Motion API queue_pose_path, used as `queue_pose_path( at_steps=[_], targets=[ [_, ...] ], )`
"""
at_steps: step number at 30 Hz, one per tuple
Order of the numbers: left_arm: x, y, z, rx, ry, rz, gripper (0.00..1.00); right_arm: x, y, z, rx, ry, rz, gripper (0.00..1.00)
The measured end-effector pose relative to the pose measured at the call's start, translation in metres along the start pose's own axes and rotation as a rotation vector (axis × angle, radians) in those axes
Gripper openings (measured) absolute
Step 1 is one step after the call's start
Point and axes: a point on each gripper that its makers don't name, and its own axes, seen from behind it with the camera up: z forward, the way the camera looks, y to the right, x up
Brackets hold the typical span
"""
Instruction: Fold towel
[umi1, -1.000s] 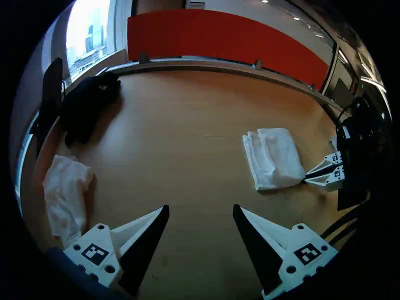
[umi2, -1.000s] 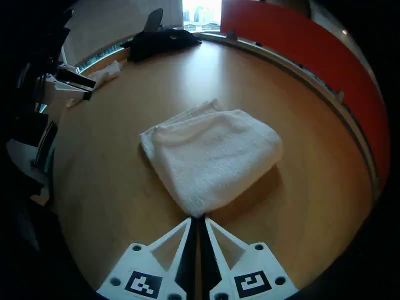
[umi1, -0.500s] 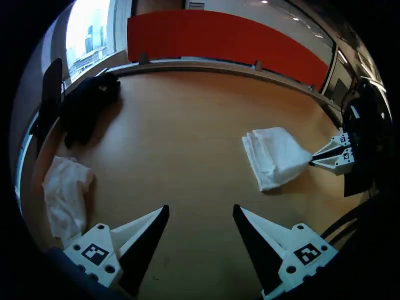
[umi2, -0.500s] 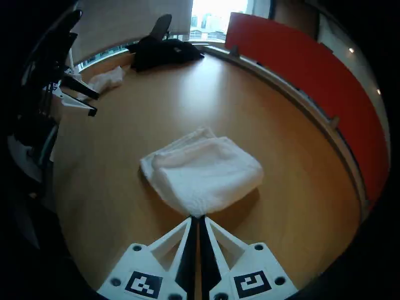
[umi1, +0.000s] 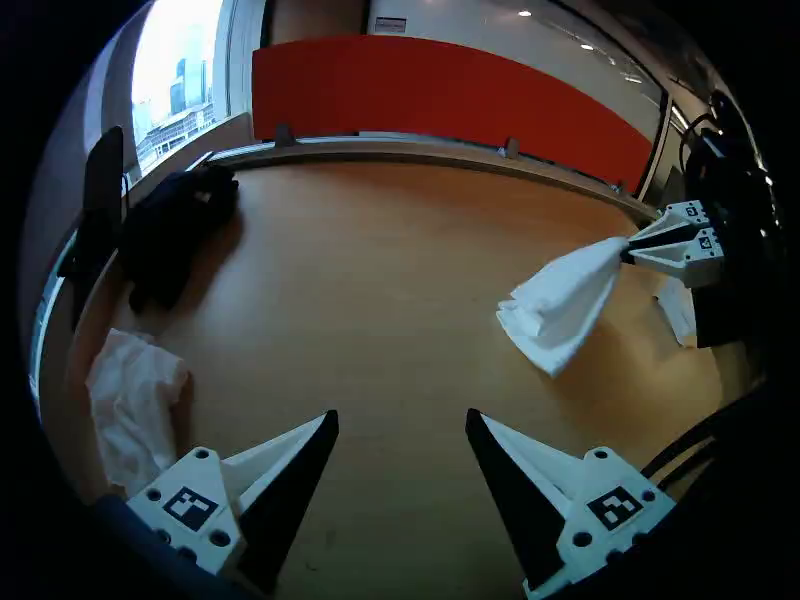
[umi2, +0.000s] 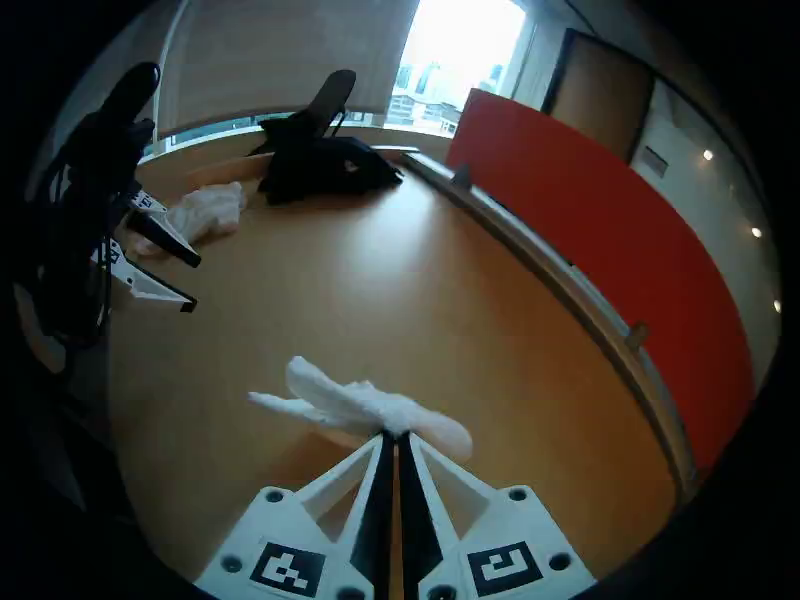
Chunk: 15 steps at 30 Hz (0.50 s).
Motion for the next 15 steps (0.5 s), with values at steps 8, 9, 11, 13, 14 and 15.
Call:
queue_pose_path(
  at_steps=[8, 9, 11, 13, 14, 15],
  targets=[
    [0.007, 0.003, -0.002, -0.008, 0.015, 0.007, 0.95, 0.012, 0.018, -0.019, -0.024, 0.016, 0.000, 0.05],
    [0.008, 0.003, -0.002, -0.009, 0.016, 0.009, 0.95, 0.011, 0.021, -0.021, -0.028, 0.015, 0.002, 0.05],
    [0.009, 0.004, -0.002, -0.010, 0.019, 0.011, 0.95, 0.008, 0.027, -0.027, -0.035, 0.012, 0.004, 0.05],
    [0.010, 0.004, -0.002, -0.012, 0.021, 0.013, 0.94, 0.006, 0.033, -0.032, -0.045, 0.008, 0.006, 0.05],
    [0.011, 0.005, -0.002, -0.013, 0.022, 0.014, 0.94, 0.004, 0.037, -0.035, -0.050, 0.006, 0.007, 0.05],
    [0.011, 0.005, -0.002, -0.014, 0.023, 0.015, 0.94, 0.002, 0.040, -0.039, -0.055, 0.004, 0.009, 0.05]
  ],
)
